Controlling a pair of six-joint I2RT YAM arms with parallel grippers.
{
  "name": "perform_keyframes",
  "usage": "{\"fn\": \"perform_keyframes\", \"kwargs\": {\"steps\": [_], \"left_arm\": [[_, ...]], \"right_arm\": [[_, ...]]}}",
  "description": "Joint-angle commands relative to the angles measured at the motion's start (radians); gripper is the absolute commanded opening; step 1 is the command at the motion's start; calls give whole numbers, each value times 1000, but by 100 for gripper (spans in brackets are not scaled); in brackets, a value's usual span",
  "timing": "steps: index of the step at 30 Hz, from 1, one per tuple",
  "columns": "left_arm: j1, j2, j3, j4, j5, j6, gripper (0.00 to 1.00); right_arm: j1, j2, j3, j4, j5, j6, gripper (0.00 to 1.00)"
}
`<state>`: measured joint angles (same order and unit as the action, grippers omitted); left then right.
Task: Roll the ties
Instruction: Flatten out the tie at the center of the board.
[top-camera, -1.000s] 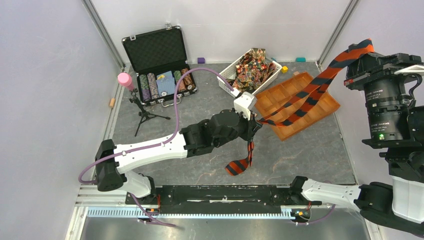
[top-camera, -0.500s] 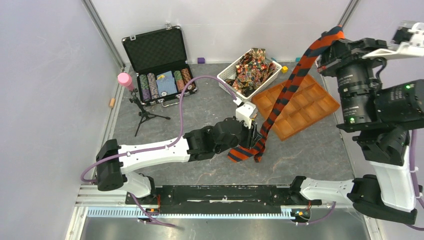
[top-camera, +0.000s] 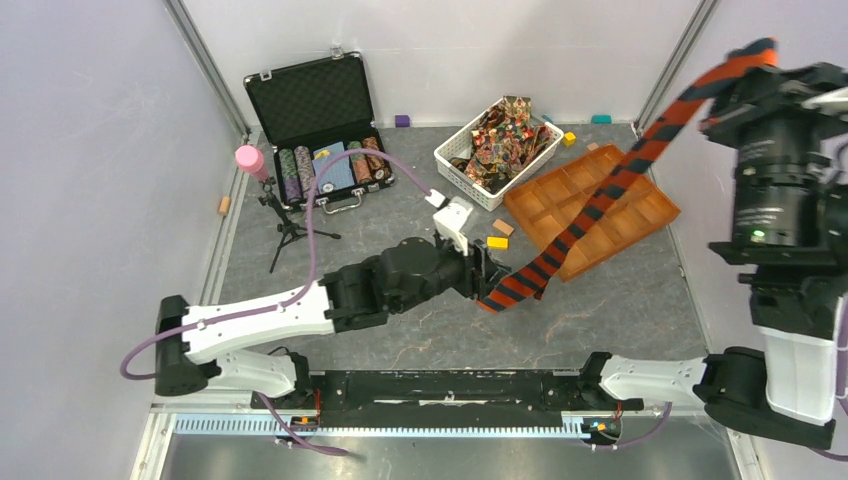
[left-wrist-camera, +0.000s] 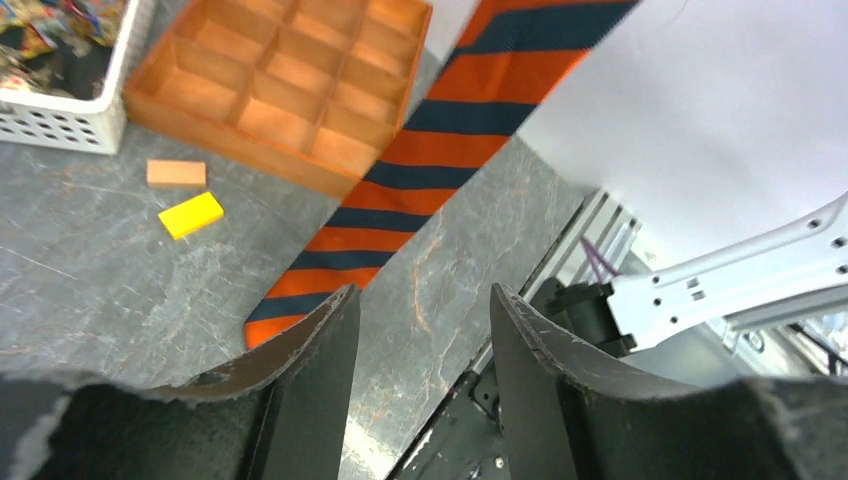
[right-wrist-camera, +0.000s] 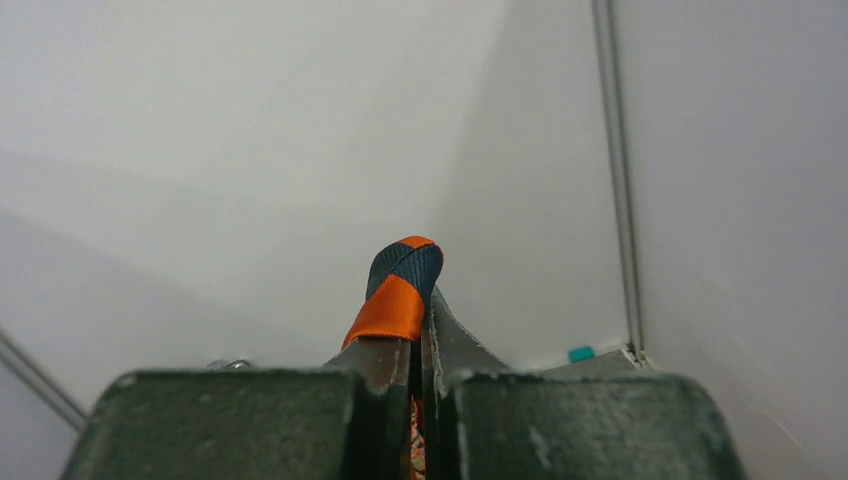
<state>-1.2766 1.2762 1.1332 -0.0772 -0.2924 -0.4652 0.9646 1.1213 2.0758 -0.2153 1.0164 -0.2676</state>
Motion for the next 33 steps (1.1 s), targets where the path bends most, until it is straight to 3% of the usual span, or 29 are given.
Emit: {"fn": "perform_keyframes", "kwargs": {"steps": [1,10,19,23,33], "left_arm": [[-7,-92,-9,-50,-92,-15,57],[-7,-137,-23,-116,-158,-19,58],[-7,-177,-50,-135,-205,-28,58],[-7,-264,-97,-174,-259,-59,57],[-7,-535,-200,-390,-350,-168,55]], "right_arm": [[19,-63,30,188,157,-239,0],[28,-95,76,428,258,-551,0],[59,-7,26,487,255,-634,0],[68,42,-107,430,249,-502,0],[68,73,-749,459,151,104,0]]}}
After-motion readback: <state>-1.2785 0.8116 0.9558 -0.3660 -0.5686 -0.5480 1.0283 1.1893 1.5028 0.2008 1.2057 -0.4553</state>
